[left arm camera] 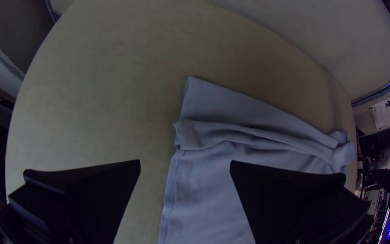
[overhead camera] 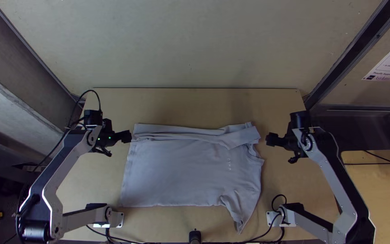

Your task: Fold the t-shirt

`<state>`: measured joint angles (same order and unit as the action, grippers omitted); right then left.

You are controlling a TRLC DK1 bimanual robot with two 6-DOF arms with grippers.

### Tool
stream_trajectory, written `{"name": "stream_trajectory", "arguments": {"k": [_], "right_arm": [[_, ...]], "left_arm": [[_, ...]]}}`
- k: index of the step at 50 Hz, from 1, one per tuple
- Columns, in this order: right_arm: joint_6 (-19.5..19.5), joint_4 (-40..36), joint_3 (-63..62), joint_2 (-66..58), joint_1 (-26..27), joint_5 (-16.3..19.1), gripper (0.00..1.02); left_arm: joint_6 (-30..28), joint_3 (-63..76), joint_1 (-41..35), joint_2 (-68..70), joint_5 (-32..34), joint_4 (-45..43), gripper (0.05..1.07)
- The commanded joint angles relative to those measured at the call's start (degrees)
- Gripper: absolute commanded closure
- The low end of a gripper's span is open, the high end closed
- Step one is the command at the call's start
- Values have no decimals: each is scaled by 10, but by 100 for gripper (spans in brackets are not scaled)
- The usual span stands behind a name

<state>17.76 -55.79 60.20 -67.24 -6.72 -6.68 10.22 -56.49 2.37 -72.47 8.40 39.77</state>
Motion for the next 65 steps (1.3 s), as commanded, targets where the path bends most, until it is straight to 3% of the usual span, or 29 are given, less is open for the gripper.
{"name": "stream_trajectory", "arguments": {"k": [1,10,21,28,34,48,65], "right_arm": [[6,-53,41,27,-7,0,3],[9,-129,76,62,-52,1,3],[89,-189,74,92,-131,6,3],[131,-200,67,94,-145,25,3],[136,-202,54,84,-143,40,3],[135,-202,30,83,-143,68,3],[134,-209,19,86,-143,81,3]], "left_arm": [[-20,-38,3,38,6,53,10],[-34,-50,-6,70,6,157,10],[-85,-22,-38,107,6,286,10],[-114,18,-74,145,-21,327,10],[-131,74,-123,176,-61,338,11],[-154,107,-167,172,-61,394,11],[-141,140,-218,128,-78,433,11]]}}
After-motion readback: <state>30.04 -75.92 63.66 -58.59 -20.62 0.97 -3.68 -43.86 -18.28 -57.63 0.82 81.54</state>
